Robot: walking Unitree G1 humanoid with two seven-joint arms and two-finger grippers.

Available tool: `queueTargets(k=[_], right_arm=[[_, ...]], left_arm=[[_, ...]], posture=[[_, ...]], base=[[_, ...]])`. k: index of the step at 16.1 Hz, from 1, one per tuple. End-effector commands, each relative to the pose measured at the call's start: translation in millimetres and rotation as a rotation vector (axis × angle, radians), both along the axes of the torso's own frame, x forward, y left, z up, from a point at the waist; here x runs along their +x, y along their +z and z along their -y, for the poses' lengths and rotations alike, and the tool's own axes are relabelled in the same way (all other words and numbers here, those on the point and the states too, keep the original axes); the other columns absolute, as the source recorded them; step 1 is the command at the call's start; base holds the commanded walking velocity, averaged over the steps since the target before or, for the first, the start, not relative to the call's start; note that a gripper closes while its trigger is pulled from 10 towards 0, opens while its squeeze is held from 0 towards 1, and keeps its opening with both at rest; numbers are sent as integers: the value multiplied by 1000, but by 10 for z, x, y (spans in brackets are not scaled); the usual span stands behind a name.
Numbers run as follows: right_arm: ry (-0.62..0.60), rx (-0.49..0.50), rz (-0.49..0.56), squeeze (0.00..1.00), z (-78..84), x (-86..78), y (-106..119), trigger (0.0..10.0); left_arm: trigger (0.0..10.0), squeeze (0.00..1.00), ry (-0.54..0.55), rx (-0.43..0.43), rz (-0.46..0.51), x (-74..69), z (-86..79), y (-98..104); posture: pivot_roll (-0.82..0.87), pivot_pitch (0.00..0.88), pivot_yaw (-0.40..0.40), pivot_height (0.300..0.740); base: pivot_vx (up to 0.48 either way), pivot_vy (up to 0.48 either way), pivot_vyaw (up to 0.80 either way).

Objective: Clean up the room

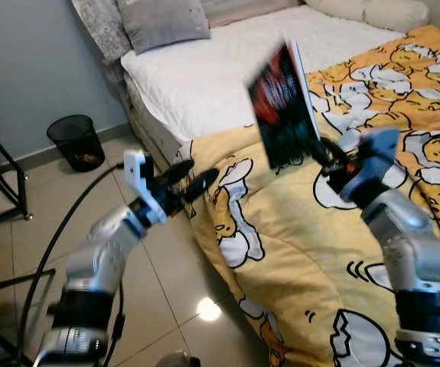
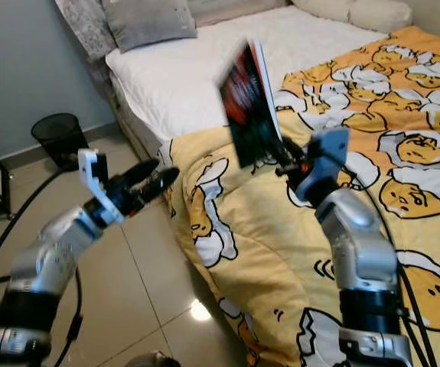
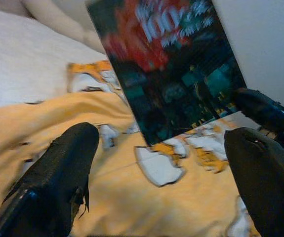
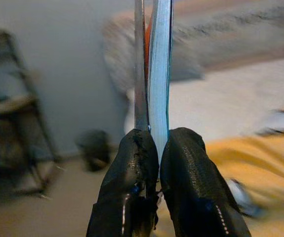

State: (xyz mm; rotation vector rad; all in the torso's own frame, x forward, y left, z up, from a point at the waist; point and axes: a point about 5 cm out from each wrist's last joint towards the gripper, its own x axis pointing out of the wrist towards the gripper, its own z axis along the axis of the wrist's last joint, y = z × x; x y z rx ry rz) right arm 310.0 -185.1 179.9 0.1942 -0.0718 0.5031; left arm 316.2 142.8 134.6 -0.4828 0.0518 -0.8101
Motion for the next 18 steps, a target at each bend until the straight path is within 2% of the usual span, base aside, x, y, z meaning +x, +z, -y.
queueTargets(k=[1,2,3,4,5,7,11,12,13,14,18], right_arm=[[91,53,71,0,-61,-55,178,10000],[192,97,95,0,-130,-132,256,10000],[296,126,90,0,-208,-214,284,10000],[332,135,84,0,-231,-244,288,10000],[402,147,76,0,-279,-307,291,10000],[496,163,50,0,-344,-385,283,10000],[542,176,35,0,-381,-438,290,10000],[525,184,38,0,-358,-431,306,10000],[519,186,40,0,-351,-427,311,10000],[506,198,45,0,-333,-417,326,10000],[468,257,50,0,-273,-375,352,10000]], left_arm=[[10000,1000,-2,-22,-17,36,-89,4],[10000,1000,-28,-44,-22,102,-132,39],[10000,549,-58,-51,-9,142,-140,82],[10000,102,-75,-58,-7,160,-137,103],[10000,0,-118,-73,9,208,-118,169],[10000,0,-183,-58,45,286,-63,260],[10000,0,-308,-78,66,287,54,352],[9333,0,-341,-105,67,265,78,355],[7216,0,-349,-114,68,254,81,356],[118,0,-360,-135,71,226,84,355],[0,0,-365,-234,84,84,35,387]], posture=[[-64,0,83,740],[-70,0,86,740],[-72,0,86,740],[-72,0,86,740],[-69,0,81,740],[-69,0,78,740],[-75,0,83,740],[-80,0,88,740],[-81,0,89,740],[-81,0,90,740],[-74,0,85,740]], base=[[0,0,0],[0,0,0],[0,0,0],[0,0,0],[0,0,0],[0,0,0],[0,0,0],[0,0,0],[0,0,0],[0,0,0],[0,0,0]])
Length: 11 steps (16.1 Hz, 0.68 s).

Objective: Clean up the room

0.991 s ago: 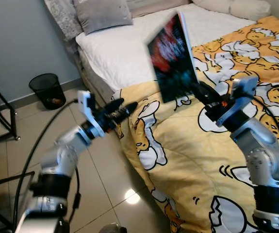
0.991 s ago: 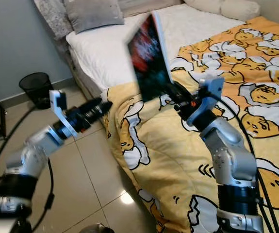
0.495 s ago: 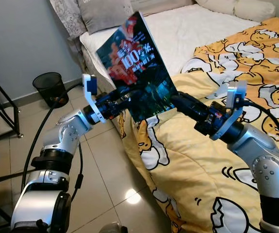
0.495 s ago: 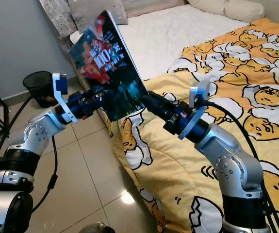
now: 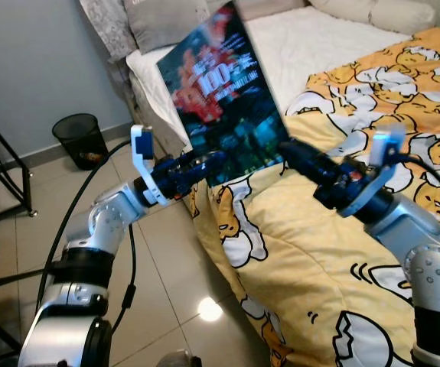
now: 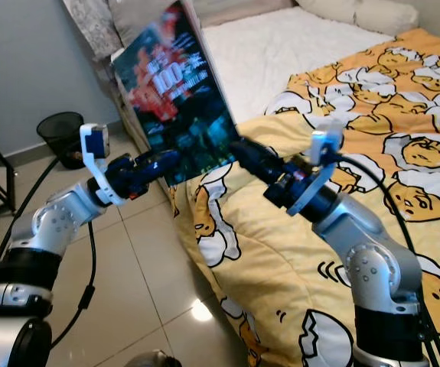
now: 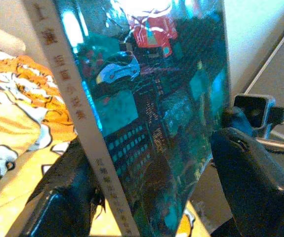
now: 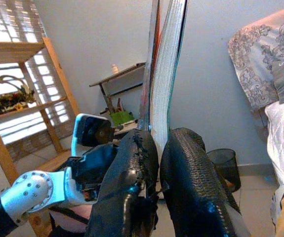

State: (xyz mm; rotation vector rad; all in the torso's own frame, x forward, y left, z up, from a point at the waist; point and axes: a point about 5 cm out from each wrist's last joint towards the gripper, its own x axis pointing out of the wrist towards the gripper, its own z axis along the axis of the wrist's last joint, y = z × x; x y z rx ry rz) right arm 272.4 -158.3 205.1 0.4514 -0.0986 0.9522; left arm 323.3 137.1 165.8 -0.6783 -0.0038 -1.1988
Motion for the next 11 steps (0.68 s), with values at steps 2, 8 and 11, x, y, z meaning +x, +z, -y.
queueTargets(k=[2,8,11], right_arm=[[-9,13,2,0,13,31,45,10000],[38,13,-10,0,-49,34,27,10000],[39,7,-11,0,-39,29,21,10000]], left_arm=[[0,0,-6,-52,39,-49,-46,145],[0,0,-2,-43,36,-89,-88,188],[0,0,5,-44,28,-75,-85,204]], posture=[[-64,0,78,740],[-52,0,65,740],[-58,0,70,740]], base=[[0,0,0],[0,0,0],[0,0,0]])
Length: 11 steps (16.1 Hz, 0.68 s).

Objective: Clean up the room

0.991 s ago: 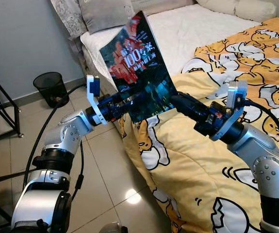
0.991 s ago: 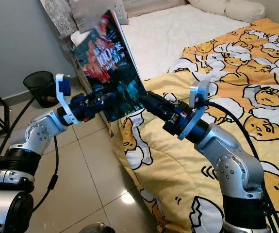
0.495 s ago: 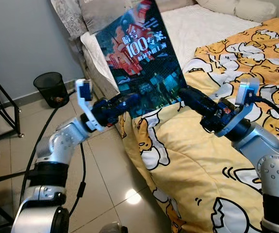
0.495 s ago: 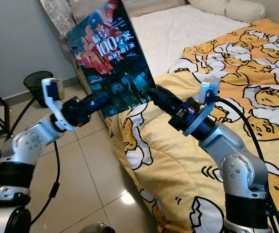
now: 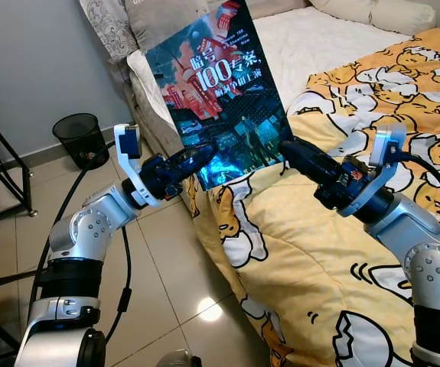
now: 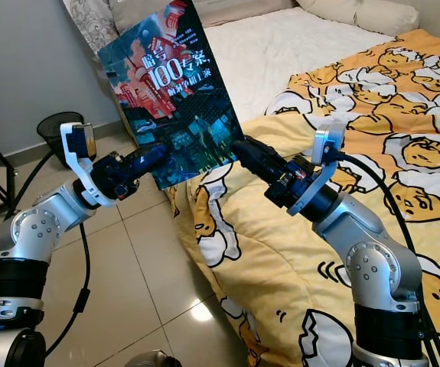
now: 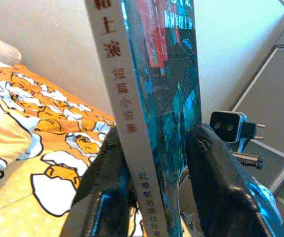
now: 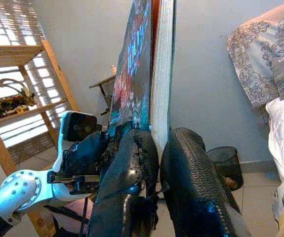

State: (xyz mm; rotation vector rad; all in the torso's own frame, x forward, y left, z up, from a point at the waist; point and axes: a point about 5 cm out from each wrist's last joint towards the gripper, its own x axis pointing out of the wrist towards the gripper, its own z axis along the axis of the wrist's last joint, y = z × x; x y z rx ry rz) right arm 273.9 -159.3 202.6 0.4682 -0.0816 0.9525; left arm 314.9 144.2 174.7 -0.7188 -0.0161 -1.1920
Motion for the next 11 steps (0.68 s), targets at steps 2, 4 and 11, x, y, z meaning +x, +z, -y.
queueTargets(k=[2,4,11], right_arm=[[31,0,9,0,-47,10,41,10000],[29,-1,10,0,-46,10,40,10000],[41,12,17,0,-86,11,39,10000]], left_arm=[[0,0,7,-10,36,16,-14,112],[0,0,10,-10,32,20,-17,108],[0,0,3,-16,27,5,-74,131]], posture=[[-60,0,72,740],[-60,0,73,740],[-53,0,69,740]], base=[[0,0,0],[0,0,0],[0,0,0]])
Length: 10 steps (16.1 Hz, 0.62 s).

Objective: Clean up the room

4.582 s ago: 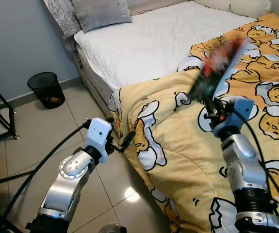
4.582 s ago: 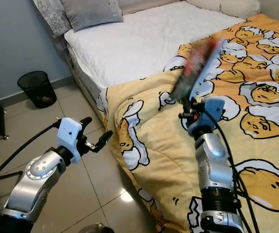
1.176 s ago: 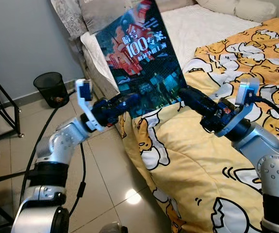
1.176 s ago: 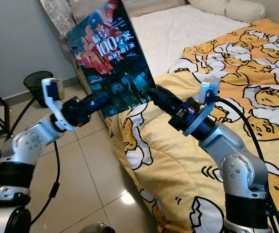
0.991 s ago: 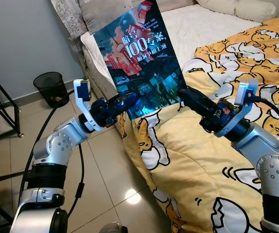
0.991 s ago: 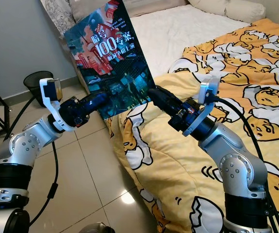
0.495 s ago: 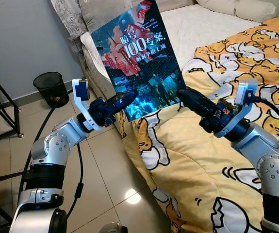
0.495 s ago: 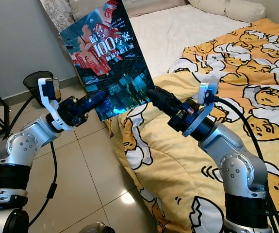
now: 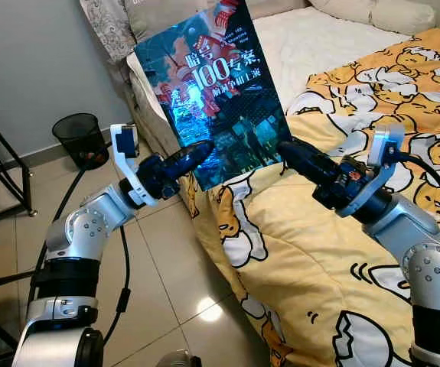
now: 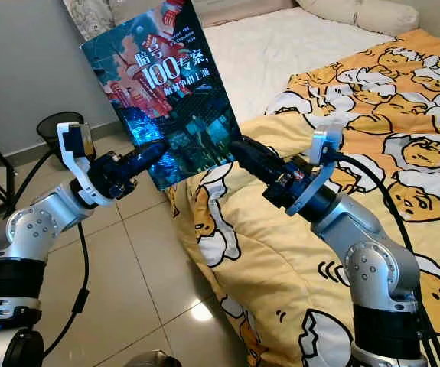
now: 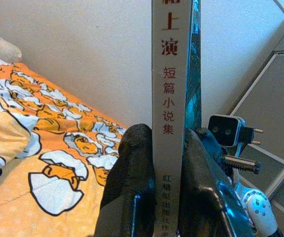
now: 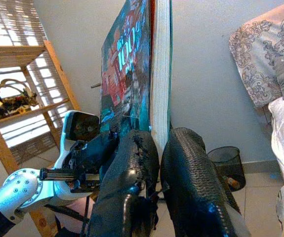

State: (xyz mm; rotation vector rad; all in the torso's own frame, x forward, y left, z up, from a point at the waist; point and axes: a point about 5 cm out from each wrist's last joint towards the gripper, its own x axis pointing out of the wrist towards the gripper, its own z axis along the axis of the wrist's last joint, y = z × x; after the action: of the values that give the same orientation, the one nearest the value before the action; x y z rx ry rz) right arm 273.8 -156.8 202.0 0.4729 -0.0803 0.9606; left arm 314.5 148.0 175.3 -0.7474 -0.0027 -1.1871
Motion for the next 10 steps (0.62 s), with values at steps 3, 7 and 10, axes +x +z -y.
queueTargets(k=[3,7,10], right_arm=[[39,34,21,0,-97,12,57,10000],[112,57,19,1000,-184,-11,70,10000],[132,39,30,1000,-210,11,97,10000]], left_arm=[[0,0,-4,-12,51,1,-63,147],[0,0,-46,5,43,-16,-125,182],[0,0,-64,6,42,-19,-134,208]], posture=[[-51,0,70,740],[-52,0,76,740],[-49,0,75,740]], base=[[0,0,0],[0,0,0],[0,0,0]])
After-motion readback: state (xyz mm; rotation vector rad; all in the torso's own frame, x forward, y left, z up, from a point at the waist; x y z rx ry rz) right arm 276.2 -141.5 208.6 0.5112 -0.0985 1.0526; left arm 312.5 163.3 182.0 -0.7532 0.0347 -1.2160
